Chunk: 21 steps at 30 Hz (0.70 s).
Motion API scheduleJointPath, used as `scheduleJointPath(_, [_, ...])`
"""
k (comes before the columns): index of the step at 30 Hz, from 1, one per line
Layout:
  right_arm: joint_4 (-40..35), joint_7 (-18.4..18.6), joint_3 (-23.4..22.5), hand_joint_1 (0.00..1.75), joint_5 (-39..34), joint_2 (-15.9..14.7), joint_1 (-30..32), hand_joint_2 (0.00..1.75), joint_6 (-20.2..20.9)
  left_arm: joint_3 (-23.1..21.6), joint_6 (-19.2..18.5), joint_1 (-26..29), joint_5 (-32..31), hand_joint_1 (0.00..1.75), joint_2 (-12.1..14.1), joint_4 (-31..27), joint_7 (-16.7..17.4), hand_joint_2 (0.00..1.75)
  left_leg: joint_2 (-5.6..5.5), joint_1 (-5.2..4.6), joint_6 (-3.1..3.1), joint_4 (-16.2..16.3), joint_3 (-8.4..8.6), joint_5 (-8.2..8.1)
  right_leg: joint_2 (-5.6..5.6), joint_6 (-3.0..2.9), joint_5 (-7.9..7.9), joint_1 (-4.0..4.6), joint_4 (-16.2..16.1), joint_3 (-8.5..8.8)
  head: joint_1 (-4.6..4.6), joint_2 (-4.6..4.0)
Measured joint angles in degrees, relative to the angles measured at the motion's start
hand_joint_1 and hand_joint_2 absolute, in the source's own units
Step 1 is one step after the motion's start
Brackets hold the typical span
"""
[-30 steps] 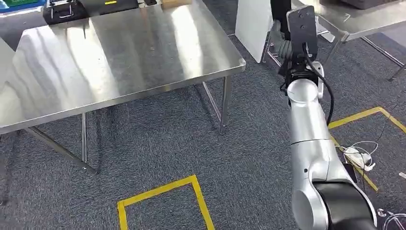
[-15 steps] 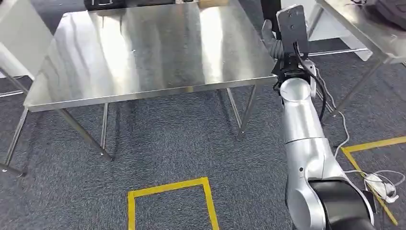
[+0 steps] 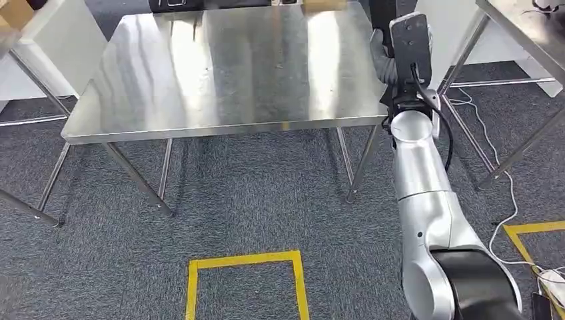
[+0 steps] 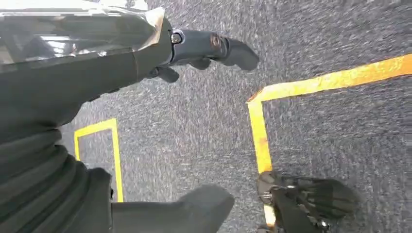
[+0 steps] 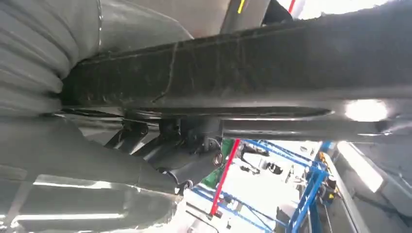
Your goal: Take the parts from the cabinet and place them on the table.
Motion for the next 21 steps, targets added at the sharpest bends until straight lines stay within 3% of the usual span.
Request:
scheduleJointPath(1, [0.09, 0.0, 0.0, 1.75, 0.02, -0.07, 0.15, 1.75, 0.0, 0.0, -0.33, 0.01, -0.09, 0.0, 0.02, 0.0, 0.0, 1.75, 0.18, 0.13, -0.13, 3.62, -1.97, -1.09, -0.17, -0.07, -0.07, 0.01, 0.01, 0.02, -0.04, 0.0])
scheduleJointPath(2, [0.17, 0.0, 0.0, 1.75, 0.09, -0.11, 0.4, 1.75, 0.02, 0.02, -1.2, 0.04, -0.09, 0.0, 0.04, 0.0, 0.0, 1.75, 0.22, 0.21, -0.2, 4.96, -2.9, -0.89, -0.31, -0.1, -0.12, 0.0, 0.02, 0.09, -0.02, 0.0])
scheduleJointPath(3, [0.2, 0.07, 0.0, 1.75, 0.09, -0.17, 0.58, 1.75, 0.0, 0.02, -1.82, 0.04, -0.09, 0.0, 0.09, 0.02, 0.0, 1.75, 0.22, 0.3, -0.17, 3.2, -2.28, 0.74, -0.44, -0.17, -0.2, -0.02, 0.03, 0.21, -0.04, 0.0])
scheduleJointPath(4, [0.2, 0.07, 0.0, 1.75, 0.17, -0.24, 0.66, 1.75, 0.02, 0.02, -2.18, 0.03, -0.13, 0.0, 0.18, 0.02, 0.0, 1.75, 0.25, 0.34, -0.04, -0.77, -0.4, 3.11, -0.5, 0.0, -0.37, -0.04, 0.03, 0.38, -0.04, 0.0])
scheduleJointPath(6, [0.2, 0.09, 0.0, 1.75, 0.26, -0.28, 0.52, 1.75, -0.04, 0.02, -2.58, 0.03, -0.35, 0.0, 0.33, 0.02, 0.0, 1.75, 0.98, 0.32, 0.5, -11.63, 5.29, 7.64, -0.68, 0.32, -0.74, -0.06, 0.01, 0.91, -0.06, -0.02])
scheduleJointPath(7, [0.17, 0.09, 0.0, 1.75, 0.33, -0.3, 0.38, 1.75, -0.04, 0.02, -2.62, -0.11, -0.44, 0.0, 0.39, 0.02, 0.07, 1.75, 1.22, -0.24, 0.51, -12.64, 6.02, 6.49, -0.75, 0.71, -0.96, 0.58, 0.02, 0.76, -0.04, 0.0])
scheduleJointPath(8, [0.17, 0.11, 0.02, 1.75, 0.37, -0.42, 0.26, 1.75, -0.04, 0.02, -2.62, -0.15, -0.48, 0.0, 0.42, 0.0, 0.13, 1.75, 0.82, -0.29, 0.85, -12.73, 5.9, 6.62, -0.81, 0.8, -1.01, 0.56, 0.02, 0.74, 0.11, 0.0])
scheduleJointPath(10, [0.11, 0.13, 0.02, 1.75, 0.39, -0.55, 0.45, 1.75, -0.04, 0.02, -2.82, -0.08, -0.57, 0.0, 0.37, 0.02, 0.28, 1.75, 0.7, -0.39, 0.63, -12.88, 6.02, 6.81, -0.89, 0.75, -1.27, 1.19, 0.06, 0.79, 0.31, 0.0])
scheduleJointPath(13, [0.11, 0.26, 0.02, 1.75, 0.42, -0.63, 0.51, 1.75, -0.04, 0.02, -2.88, -0.09, -0.57, 0.0, 0.44, 0.02, 0.37, 1.75, 0.13, -0.92, 0.95, -12.85, 5.95, 6.8, -1.46, 1.07, -1.22, 0.82, -0.31, 1.07, 0.26, 0.0])
scheduleJointPath(21, [0.11, 0.26, 0.04, 1.75, 0.57, -0.63, 0.44, 1.75, -0.02, 0.04, -3.06, -0.08, -0.66, 0.0, 0.48, 0.15, 0.59, 1.75, -0.12, -1.01, 1.72, -12.85, 5.94, 6.71, -1.68, 1.39, -1.03, 0.8, -1.05, 1.55, 0.28, 0.0])
